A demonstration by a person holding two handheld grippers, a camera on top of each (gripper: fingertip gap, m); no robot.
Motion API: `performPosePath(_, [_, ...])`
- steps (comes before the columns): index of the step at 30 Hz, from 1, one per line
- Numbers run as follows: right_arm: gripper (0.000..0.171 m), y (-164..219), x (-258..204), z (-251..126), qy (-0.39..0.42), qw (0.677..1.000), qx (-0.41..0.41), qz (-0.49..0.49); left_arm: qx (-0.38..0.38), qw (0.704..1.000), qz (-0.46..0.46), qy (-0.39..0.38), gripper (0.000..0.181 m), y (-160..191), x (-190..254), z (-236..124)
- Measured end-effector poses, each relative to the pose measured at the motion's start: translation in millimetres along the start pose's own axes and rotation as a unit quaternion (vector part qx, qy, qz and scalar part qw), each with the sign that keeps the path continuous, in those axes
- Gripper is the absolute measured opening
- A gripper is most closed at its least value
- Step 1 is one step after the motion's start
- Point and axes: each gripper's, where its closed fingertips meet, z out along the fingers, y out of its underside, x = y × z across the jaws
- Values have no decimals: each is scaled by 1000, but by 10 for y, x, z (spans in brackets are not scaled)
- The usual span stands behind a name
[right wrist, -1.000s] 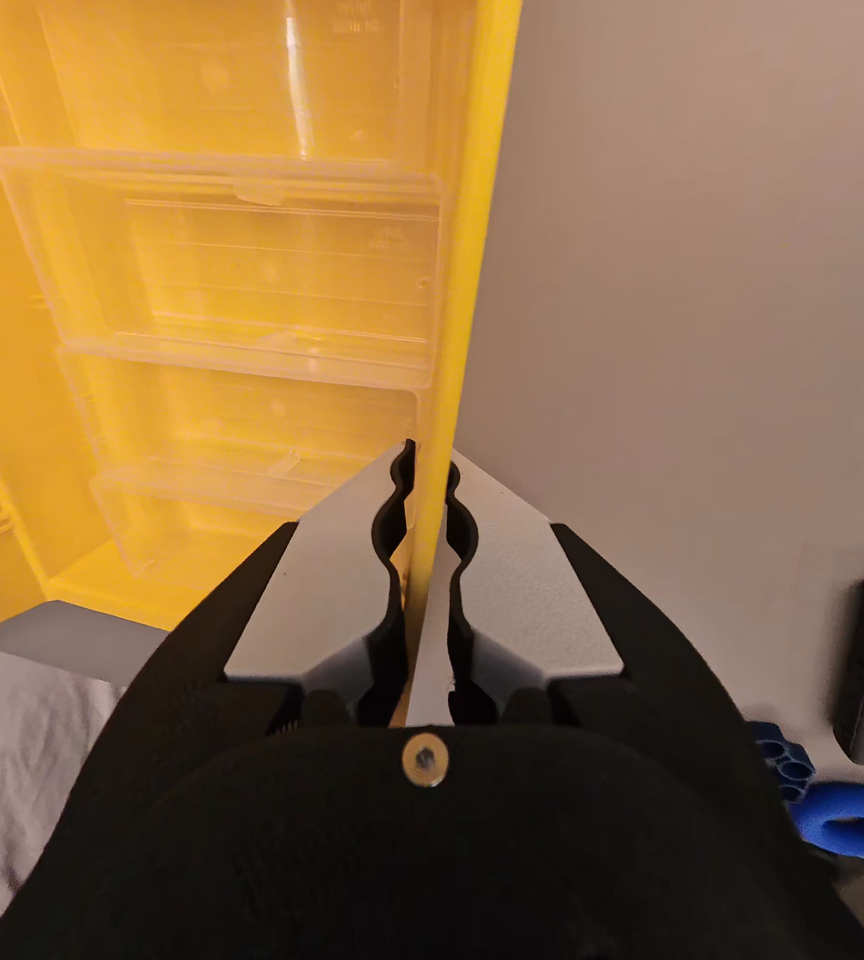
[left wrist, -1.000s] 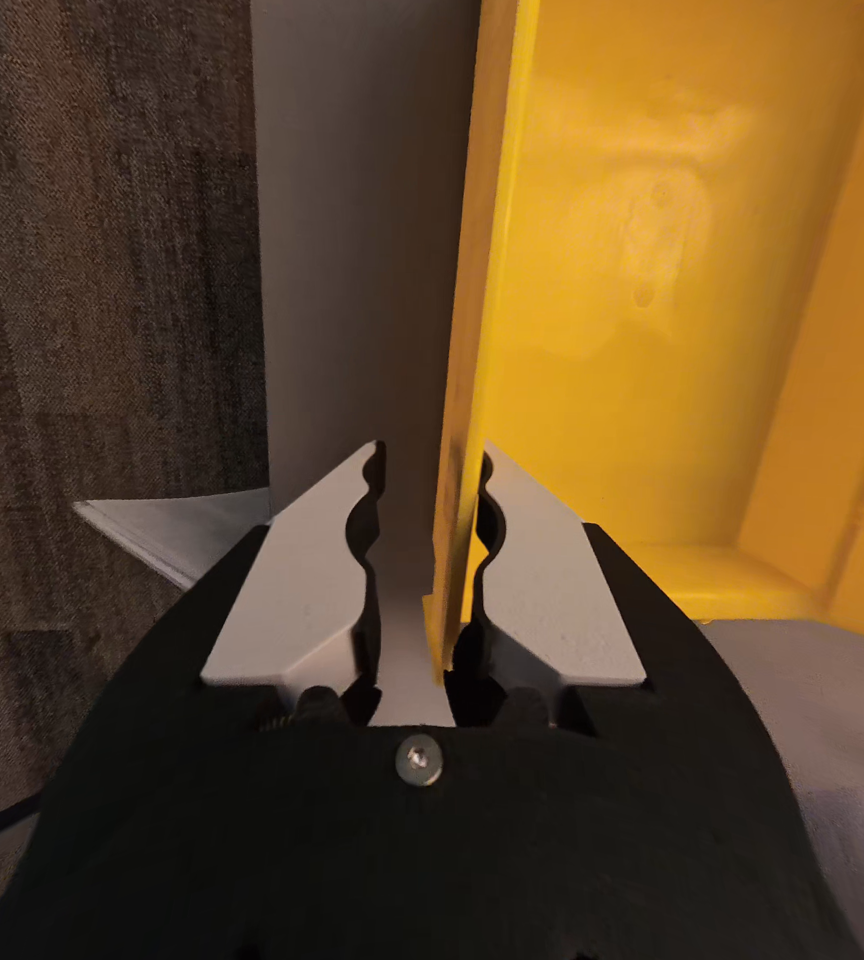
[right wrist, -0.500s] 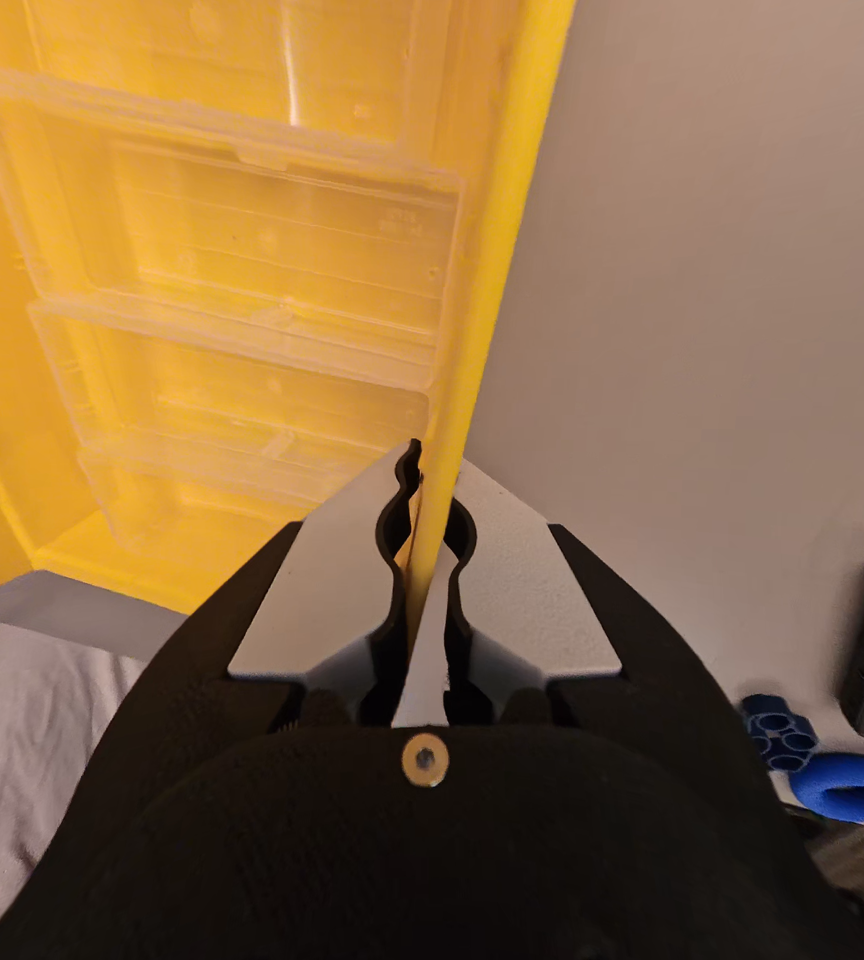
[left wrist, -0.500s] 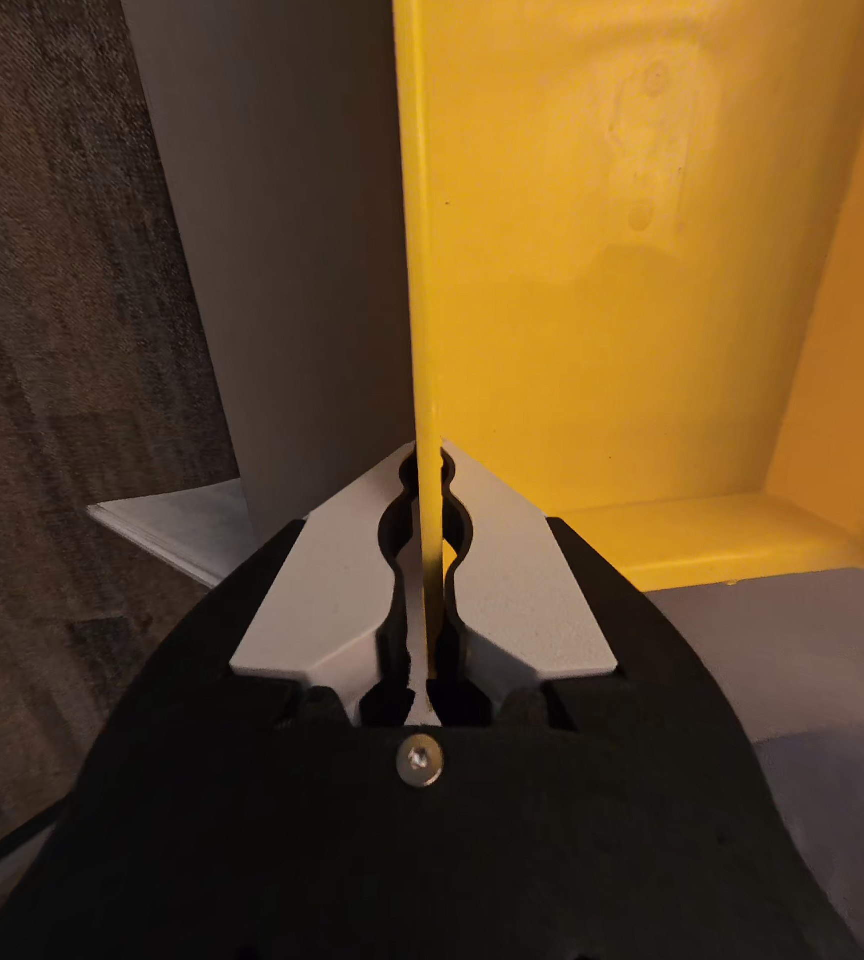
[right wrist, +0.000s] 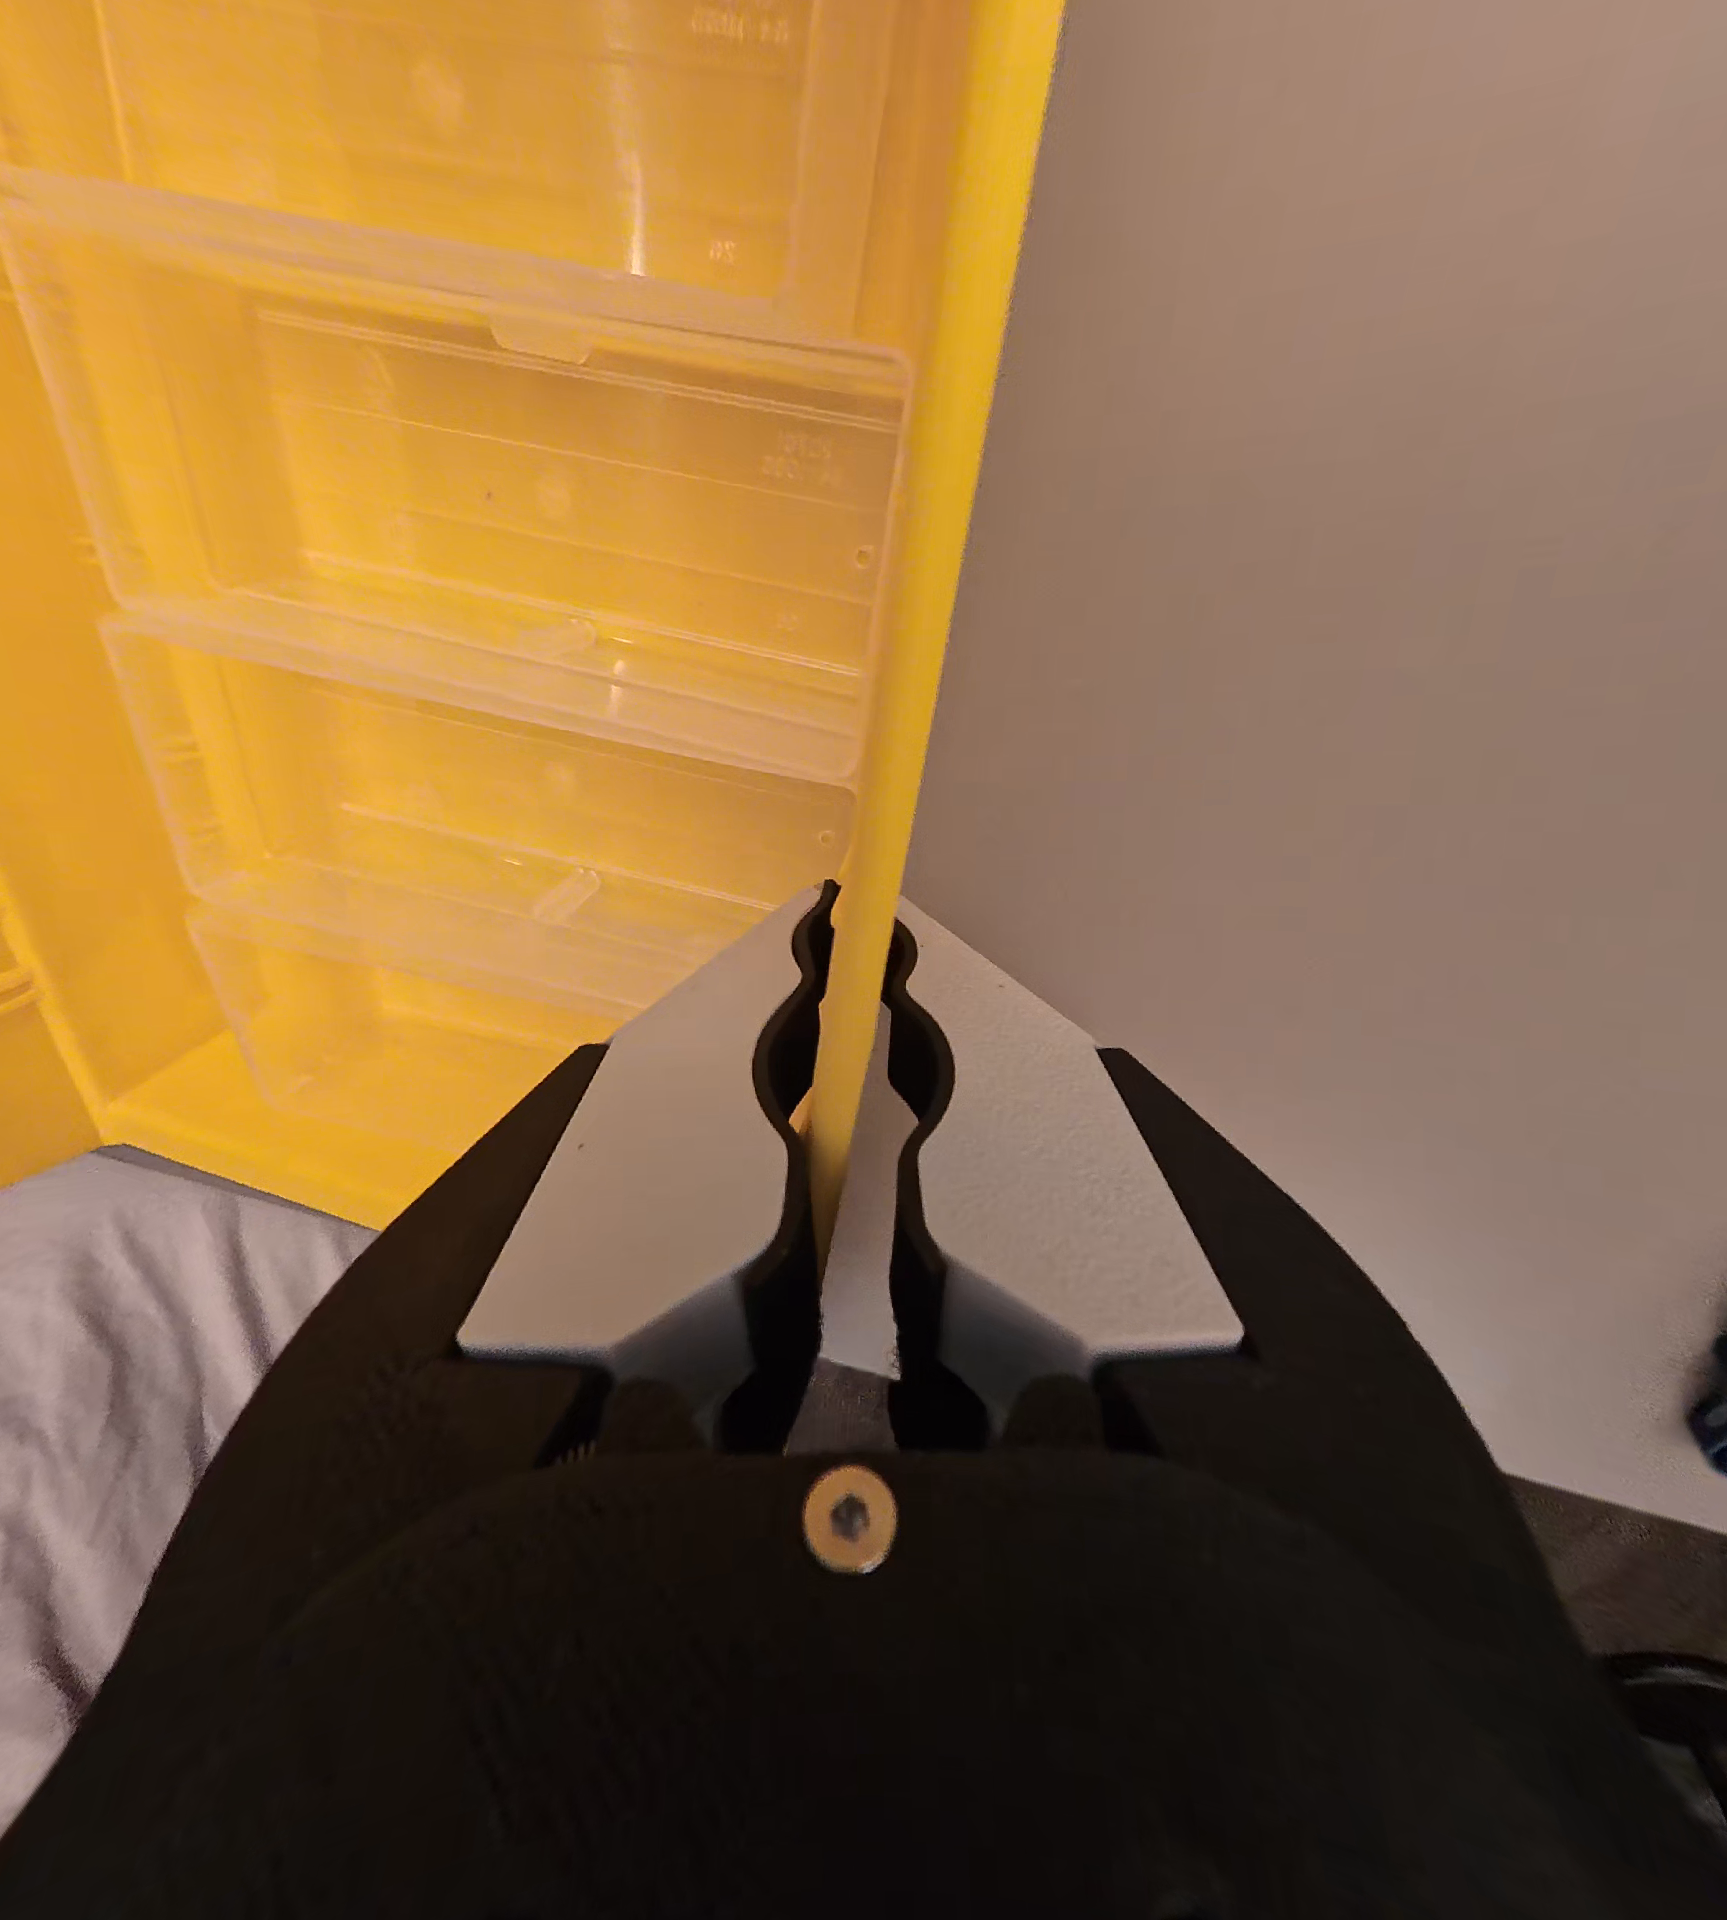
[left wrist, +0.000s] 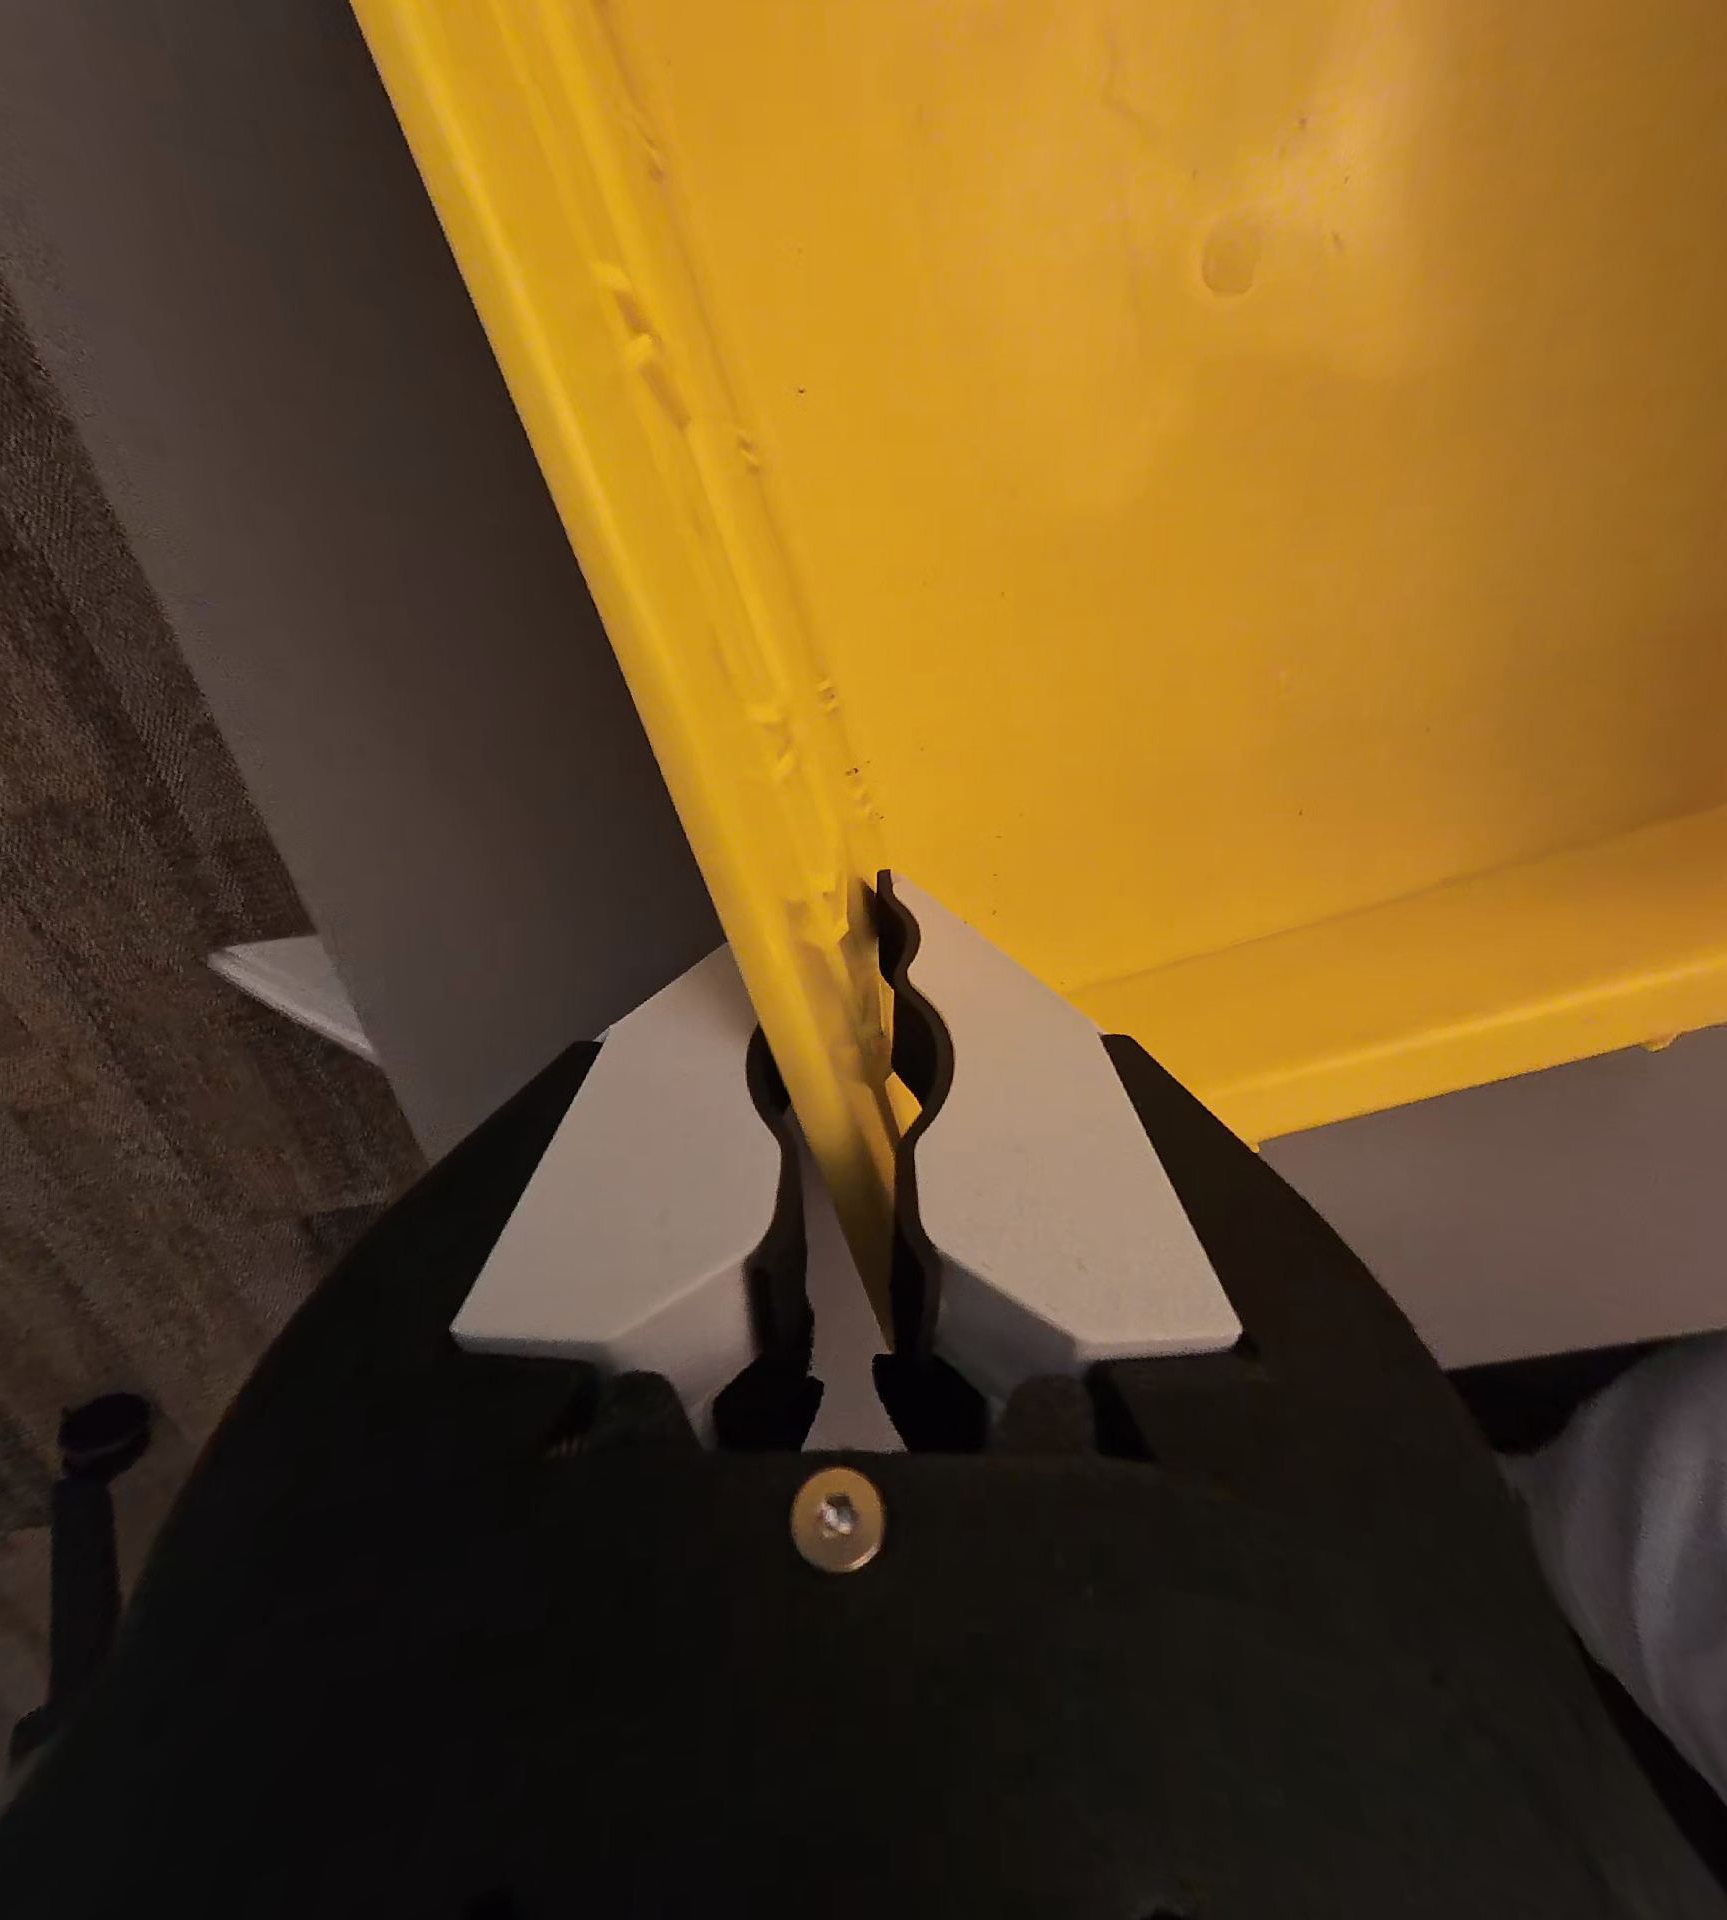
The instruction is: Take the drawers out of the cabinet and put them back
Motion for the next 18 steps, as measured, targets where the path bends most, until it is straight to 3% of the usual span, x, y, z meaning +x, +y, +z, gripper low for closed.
performPosePath(9, [4,433,-426,86,0,1000,-5,-15,1,999,35,-19,8,485,631,-98])
performPosePath(18, [6,447,-885,197,-18,999,-7,-29,15,997,78,-2,15,568,1269,-114])
